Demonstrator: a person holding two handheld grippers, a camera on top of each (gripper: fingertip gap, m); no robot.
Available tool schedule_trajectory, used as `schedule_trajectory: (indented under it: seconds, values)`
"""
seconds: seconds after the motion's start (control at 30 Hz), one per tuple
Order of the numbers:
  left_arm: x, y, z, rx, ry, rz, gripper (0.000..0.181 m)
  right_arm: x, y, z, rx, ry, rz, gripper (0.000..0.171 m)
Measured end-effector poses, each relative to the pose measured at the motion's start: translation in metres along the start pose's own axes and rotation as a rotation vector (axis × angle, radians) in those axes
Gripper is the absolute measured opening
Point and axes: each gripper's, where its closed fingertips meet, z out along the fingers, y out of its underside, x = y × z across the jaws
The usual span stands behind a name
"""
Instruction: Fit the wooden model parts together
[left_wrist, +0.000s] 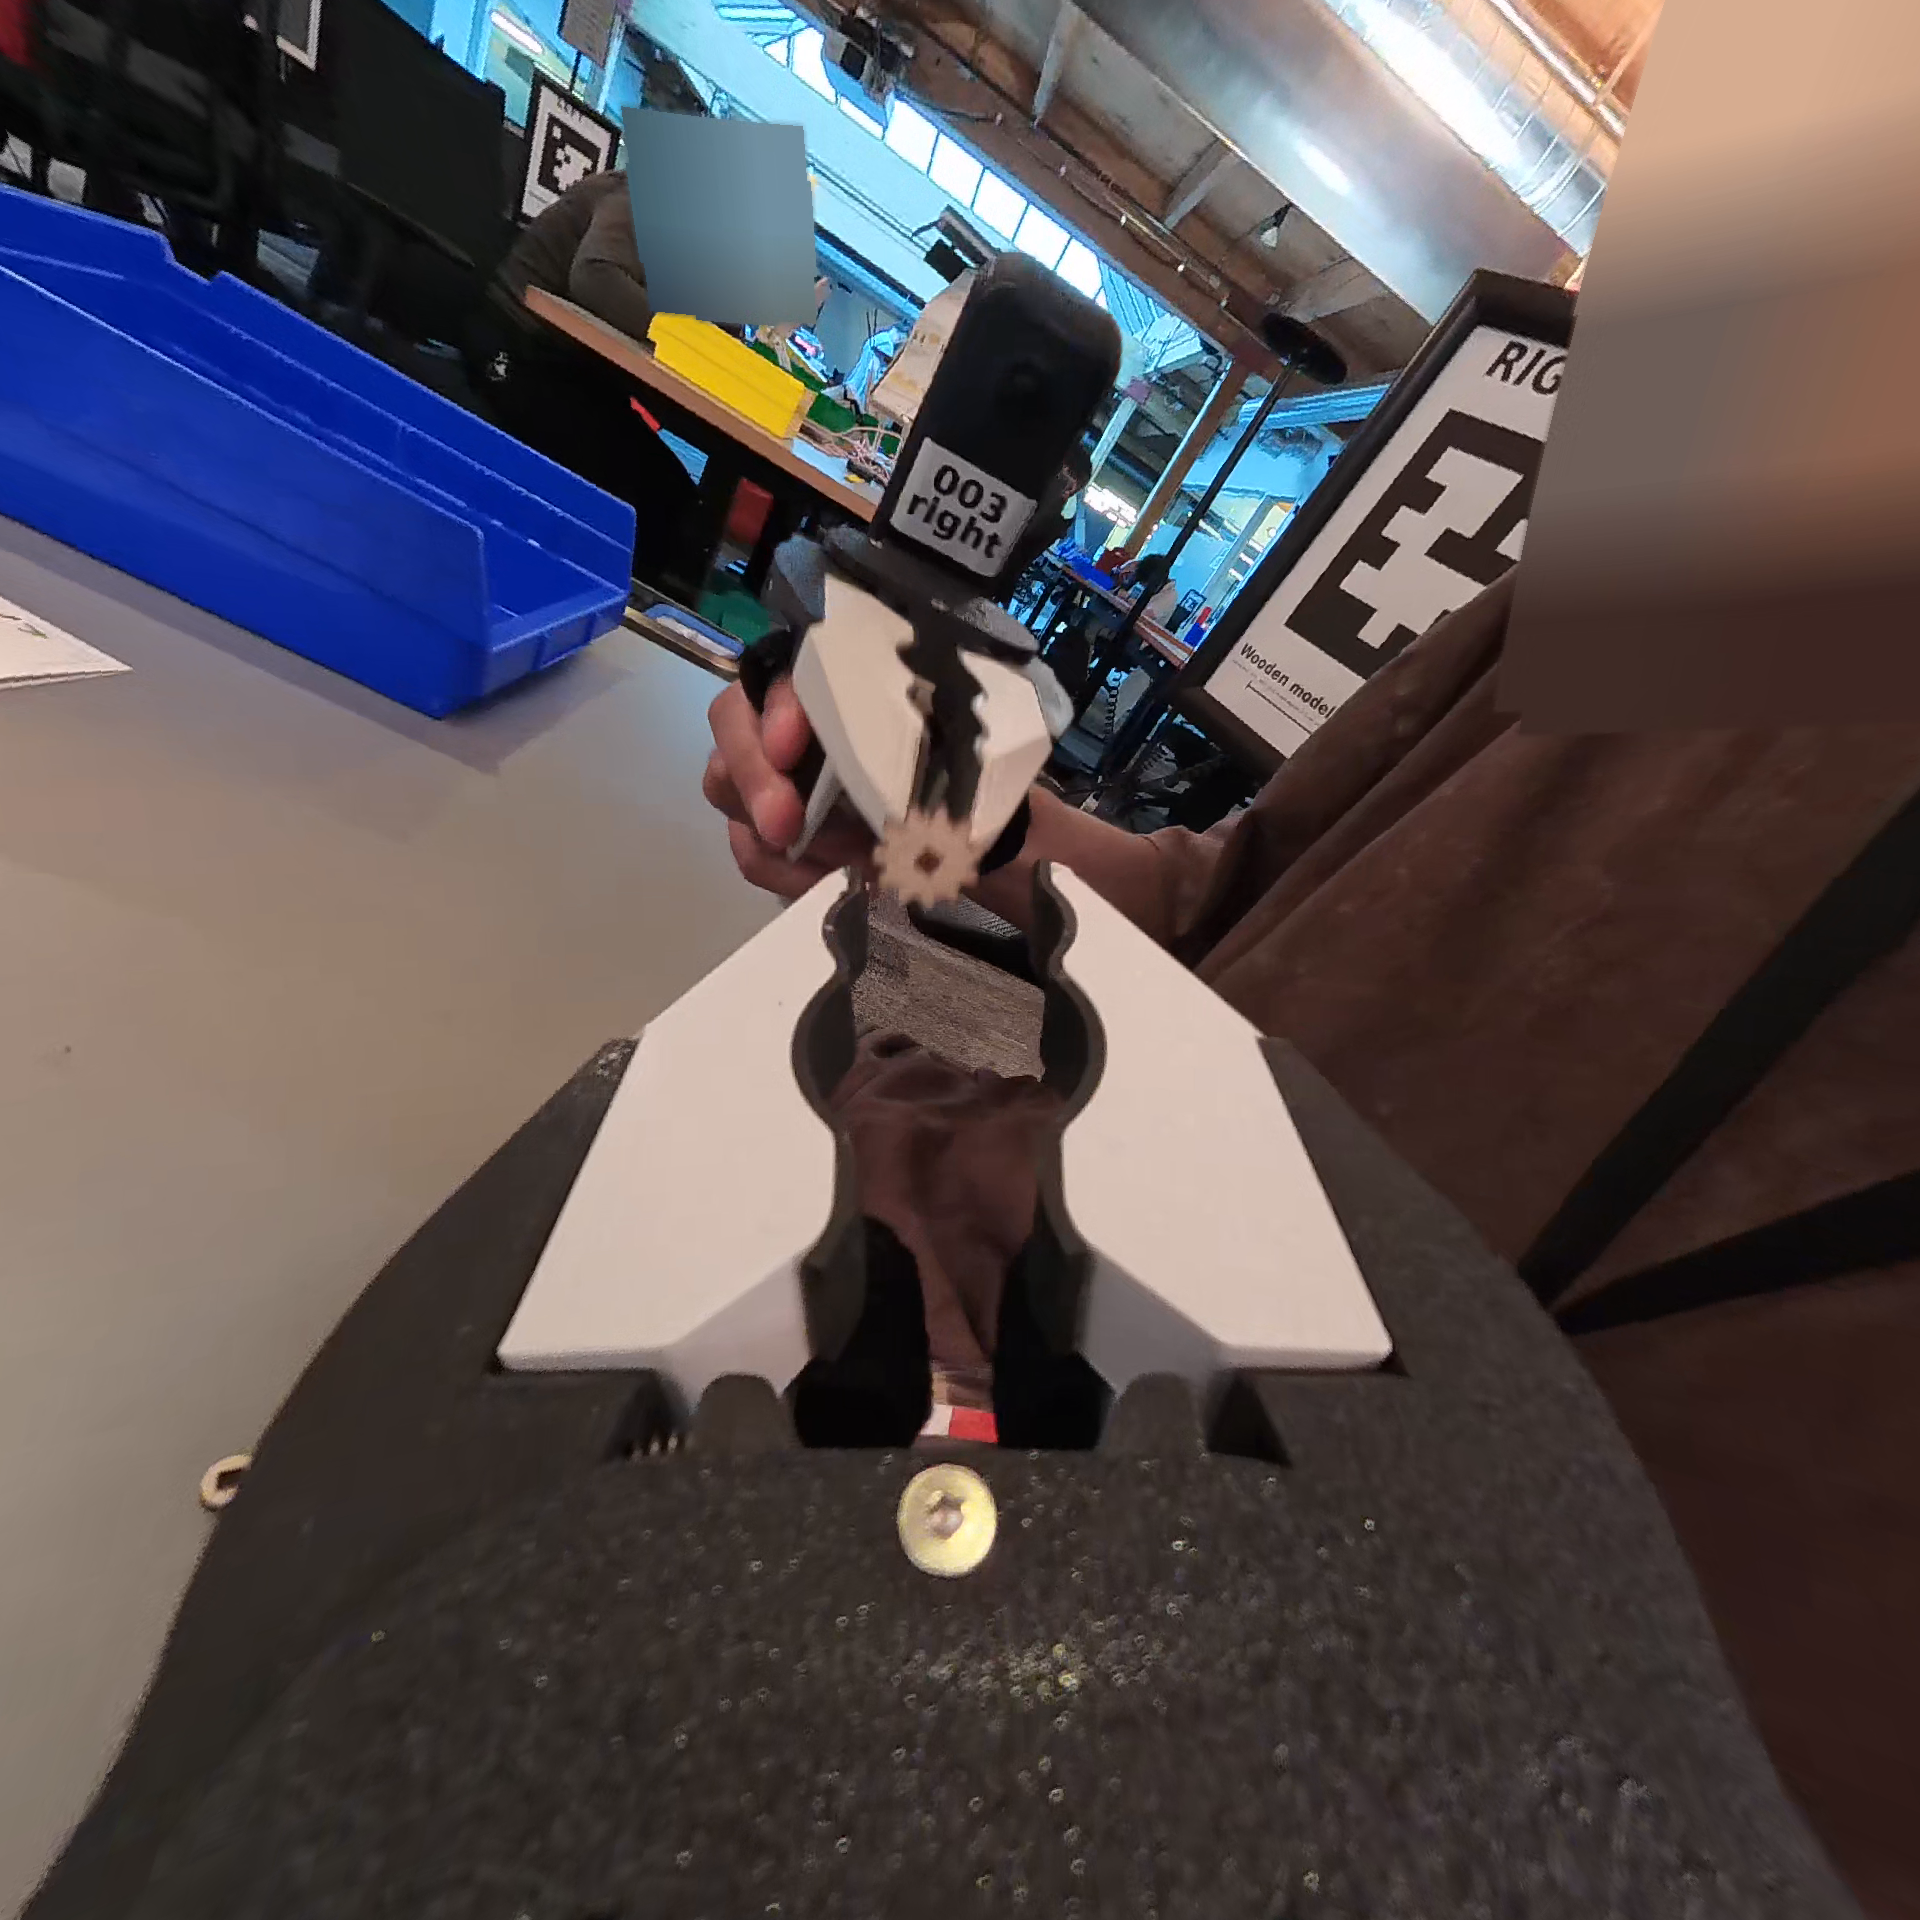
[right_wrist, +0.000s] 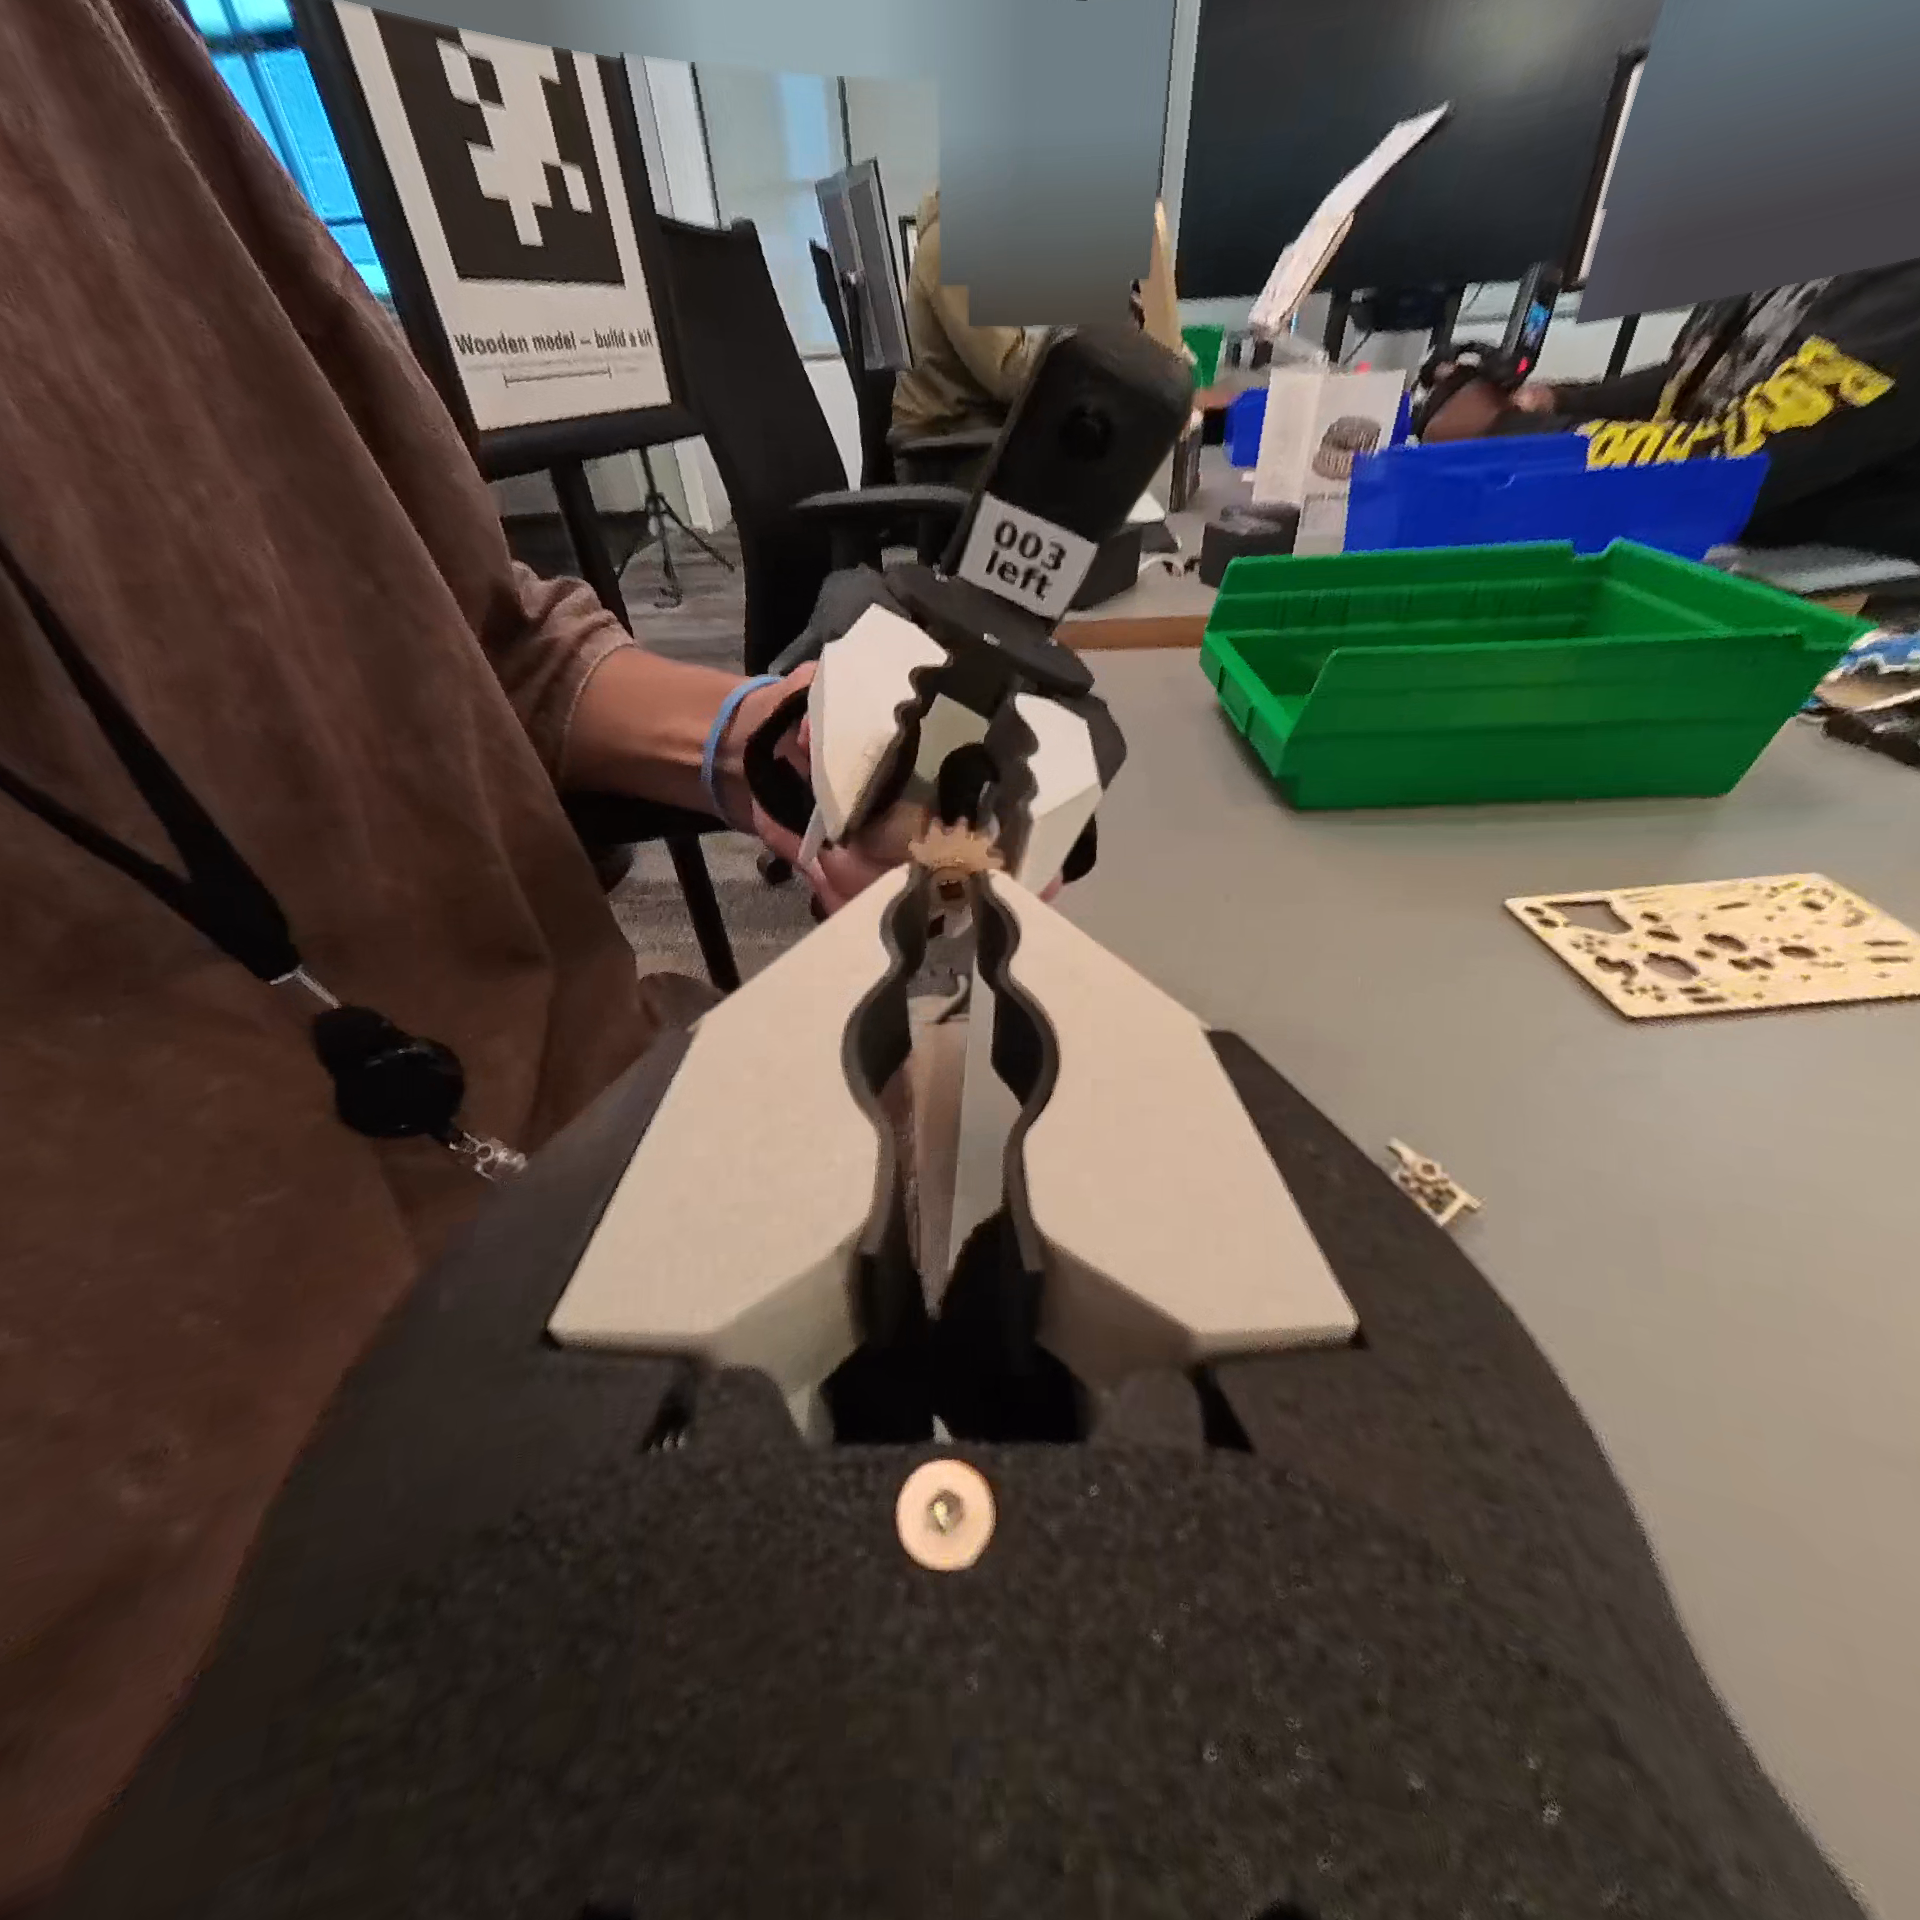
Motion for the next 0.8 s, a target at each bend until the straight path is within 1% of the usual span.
schedule_trajectory:
  seconds: [0.1, 0.17, 0.43, 0.53, 0.67, 0.8]
  values:
    - [-0.001, 0.001, 0.002, -0.007, -0.002, 0.001, 0.029, -0.004, 0.005, 0.004, -0.024, -0.012, 0.0, 0.008]
    - [-0.002, 0.002, 0.002, -0.017, -0.013, 0.013, 0.019, -0.005, 0.005, 0.005, -0.023, -0.018, -0.002, 0.008]
    - [-0.001, 0.006, 0.0, -0.046, -0.022, 0.04, 0.019, -0.007, 0.006, 0.007, -0.011, -0.041, 0.012, 0.008]
    - [-0.002, 0.006, 0.0, -0.041, -0.015, 0.018, 0.019, -0.007, 0.007, 0.007, -0.015, -0.01, -0.043, 0.008]
    - [-0.006, 0.005, 0.0, -0.02, -0.005, -0.062, 0.019, -0.003, 0.011, 0.007, -0.073, 0.064, -0.12, 0.011]
    - [-0.01, 0.005, -0.001, 0.01, 0.04, -0.19, 0.019, 0.002, 0.013, 0.007, -0.077, 0.067, -0.078, 0.008]
